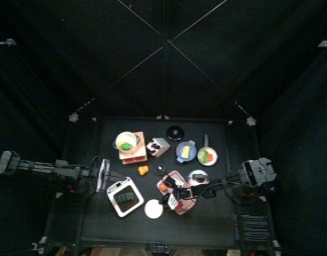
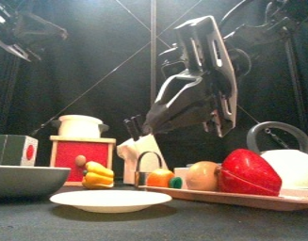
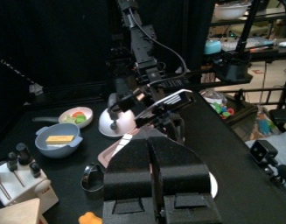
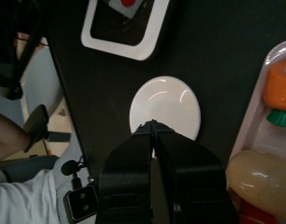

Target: Grab small plate

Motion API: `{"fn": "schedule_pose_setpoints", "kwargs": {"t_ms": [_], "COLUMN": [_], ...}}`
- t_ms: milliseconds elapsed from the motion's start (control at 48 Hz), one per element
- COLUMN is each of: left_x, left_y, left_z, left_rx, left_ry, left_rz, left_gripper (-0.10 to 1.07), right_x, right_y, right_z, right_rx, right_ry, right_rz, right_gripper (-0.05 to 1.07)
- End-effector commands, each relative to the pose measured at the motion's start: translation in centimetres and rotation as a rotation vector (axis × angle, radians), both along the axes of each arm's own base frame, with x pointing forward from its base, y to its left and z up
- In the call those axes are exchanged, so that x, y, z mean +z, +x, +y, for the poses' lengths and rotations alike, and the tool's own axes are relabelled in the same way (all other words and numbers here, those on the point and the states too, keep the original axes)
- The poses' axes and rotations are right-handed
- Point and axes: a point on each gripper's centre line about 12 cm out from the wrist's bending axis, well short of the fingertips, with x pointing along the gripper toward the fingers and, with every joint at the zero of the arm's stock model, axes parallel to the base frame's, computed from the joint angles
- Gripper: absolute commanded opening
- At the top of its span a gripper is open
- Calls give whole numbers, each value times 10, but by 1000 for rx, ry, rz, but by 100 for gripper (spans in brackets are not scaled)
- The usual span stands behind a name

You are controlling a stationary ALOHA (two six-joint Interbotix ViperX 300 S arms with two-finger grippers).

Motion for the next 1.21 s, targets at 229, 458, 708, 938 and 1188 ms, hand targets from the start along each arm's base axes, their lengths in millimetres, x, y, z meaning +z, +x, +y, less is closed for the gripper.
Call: {"fn": "schedule_pose_setpoints", "kwargs": {"t_ms": [229, 458, 708, 938, 1188], "left_x": [3, 1, -3, -6, -8], "left_y": [1, 1, 0, -3, -5], "left_z": [-1, 0, -1, -13, -23], "left_rx": [-2, 0, 2, -57, -109], "left_ry": [-7, -21, -76, -98, -105], "left_rz": [-9, -4, 13, 21, 22], "left_gripper": [-2, -2, -2, -2, -2], "right_x": [19, 21, 25, 21, 18], "right_y": [13, 7, 0, -1, 1], "right_z": [28, 45, 61, 83, 103], "right_rx": [-7, -76, -116, -139, -163], "right_ry": [100, 238, 350, 432, 499], "right_rz": [121, 112, 43, 25, 55], "right_gripper": [3, 3, 3, 3, 3]}}
